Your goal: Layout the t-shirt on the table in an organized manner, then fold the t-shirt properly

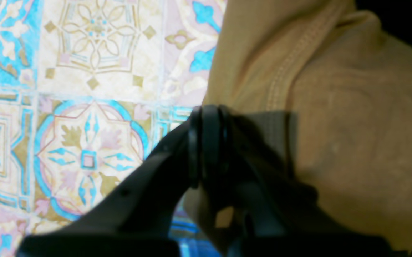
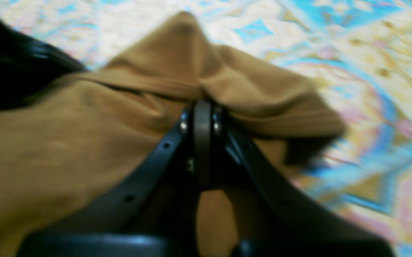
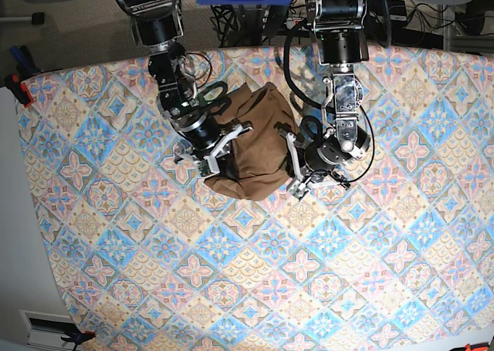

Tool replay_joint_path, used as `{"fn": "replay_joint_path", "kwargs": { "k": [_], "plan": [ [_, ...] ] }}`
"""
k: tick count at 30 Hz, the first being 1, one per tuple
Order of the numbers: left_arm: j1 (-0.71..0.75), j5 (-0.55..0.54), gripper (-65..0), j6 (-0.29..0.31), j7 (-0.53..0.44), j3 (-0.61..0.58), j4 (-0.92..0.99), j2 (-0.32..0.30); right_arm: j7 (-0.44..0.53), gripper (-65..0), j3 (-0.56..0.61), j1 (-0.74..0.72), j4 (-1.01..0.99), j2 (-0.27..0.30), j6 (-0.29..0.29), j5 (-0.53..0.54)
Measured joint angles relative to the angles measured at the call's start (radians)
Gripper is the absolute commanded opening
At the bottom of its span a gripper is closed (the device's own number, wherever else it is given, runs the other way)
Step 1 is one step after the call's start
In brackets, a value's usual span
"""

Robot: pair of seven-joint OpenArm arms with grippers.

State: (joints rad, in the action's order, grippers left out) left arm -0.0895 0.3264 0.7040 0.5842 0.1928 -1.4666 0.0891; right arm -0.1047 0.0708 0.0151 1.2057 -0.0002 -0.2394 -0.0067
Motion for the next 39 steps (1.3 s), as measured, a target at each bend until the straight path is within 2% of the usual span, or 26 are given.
{"fn": "replay_joint_path", "kwargs": {
  "k": [3,6,12,17,23,26,30,39],
  "plan": [
    [0.010,0.015,-65.0,-0.001,0.013,0.004,-0.081,0.001,-0.051,-65.0,-0.014,0.055,0.124,0.007,0.023,-0.004],
    [0.007,0.014,-65.0,-0.001,0.014,0.004,-0.142,0.000,-0.142,-65.0,-0.011,0.102,0.238,0.008,0.012,-0.007],
    [0.028,0.008,-65.0,-0.001,0.014,0.007,-0.266,0.002,-0.233,-65.0,-0.012,0.088,0.474,0.003,0.015,-0.001],
    [0.092,-0.095,-65.0,-0.002,0.014,0.037,-0.397,0.005,-0.321,-65.0,-0.053,0.173,0.550,0.003,0.005,-0.005],
    [0.208,-0.135,-65.0,-0.001,0.019,0.044,-0.502,-0.003,-0.293,-65.0,-0.139,0.228,0.623,0.003,0.015,-0.007],
    [0.245,-0.184,-65.0,-0.001,0.006,0.093,-0.534,0.003,-0.312,-65.0,-0.176,0.302,0.645,0.003,0.011,-0.009],
    [0.293,-0.227,-65.0,-0.013,-0.126,0.191,-0.530,0.002,-0.295,-65.0,-0.230,0.368,0.681,0.003,0.011,-0.008],
    [0.542,-0.236,-65.0,-0.004,-0.451,0.195,-0.529,0.002,-0.306,-65.0,-0.344,0.575,0.691,-0.003,0.011,-0.009]
  ]
}}
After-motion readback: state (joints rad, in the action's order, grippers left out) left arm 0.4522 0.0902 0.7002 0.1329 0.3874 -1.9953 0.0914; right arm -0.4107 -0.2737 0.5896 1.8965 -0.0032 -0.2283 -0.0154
